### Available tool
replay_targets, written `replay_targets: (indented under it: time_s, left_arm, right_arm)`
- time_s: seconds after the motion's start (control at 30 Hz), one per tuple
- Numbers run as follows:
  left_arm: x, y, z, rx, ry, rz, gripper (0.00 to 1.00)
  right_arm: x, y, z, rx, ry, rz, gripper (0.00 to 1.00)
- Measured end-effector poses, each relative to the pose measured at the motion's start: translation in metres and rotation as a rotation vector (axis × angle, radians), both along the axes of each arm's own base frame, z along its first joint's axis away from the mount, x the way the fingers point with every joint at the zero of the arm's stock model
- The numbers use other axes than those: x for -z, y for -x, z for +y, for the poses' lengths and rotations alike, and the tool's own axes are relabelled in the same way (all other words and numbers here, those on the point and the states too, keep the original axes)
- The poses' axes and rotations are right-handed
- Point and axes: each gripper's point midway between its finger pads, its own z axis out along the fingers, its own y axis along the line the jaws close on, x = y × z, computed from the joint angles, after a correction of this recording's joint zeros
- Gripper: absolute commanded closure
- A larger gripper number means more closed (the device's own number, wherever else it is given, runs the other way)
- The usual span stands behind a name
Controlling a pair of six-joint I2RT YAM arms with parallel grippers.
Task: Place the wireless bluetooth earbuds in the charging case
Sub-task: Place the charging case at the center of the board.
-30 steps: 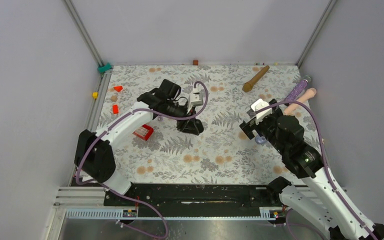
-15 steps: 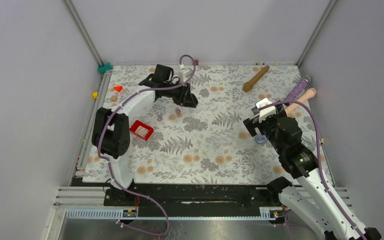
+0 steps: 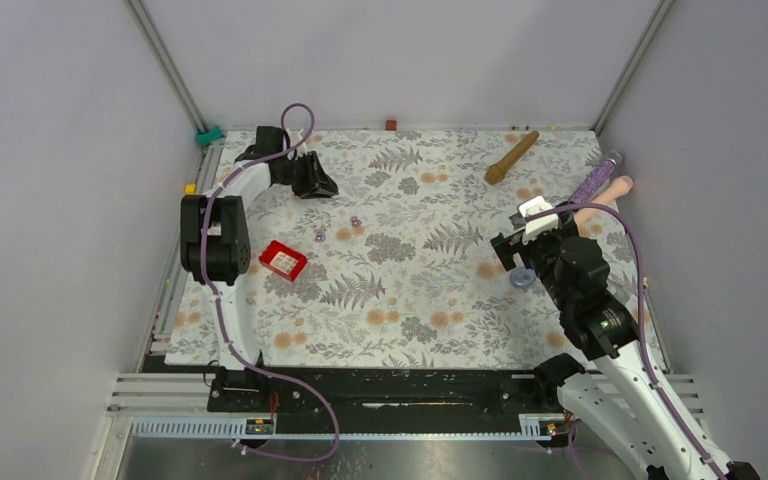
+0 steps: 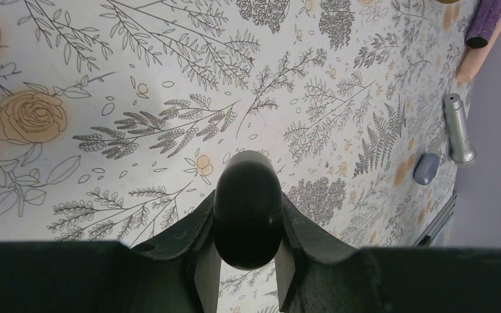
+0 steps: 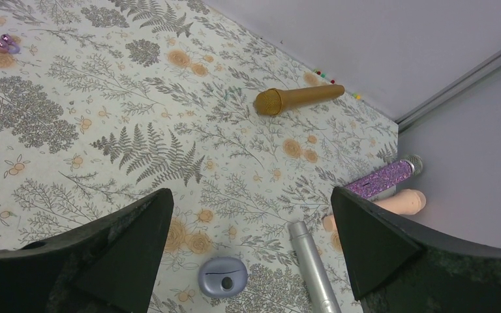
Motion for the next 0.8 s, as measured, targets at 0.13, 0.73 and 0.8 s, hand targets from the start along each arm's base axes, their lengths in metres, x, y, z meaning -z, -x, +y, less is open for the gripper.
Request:
replay_targets:
  time_s: [0.13,0.73,0.8]
  left_arm:
    - [0.004,0.002,-0.004,-0.022,-0.012,0.033,0.92]
    - [0.047,0.009,0.0,-0.081,-0.023,0.182,0.65]
    - [0.048,0.009,0.0,-0.082,-0.023,0.183,0.61]
  right_arm:
    - [0.002,0.0,-0.001,0.003,0.0,0.002,0.0]
    - [-0.002,0.003,-0.005,0.012,-0.028,-0.01,0.01]
    - [-0.002,0.003,-0.005,0.011,-0.03,-0.013,0.01]
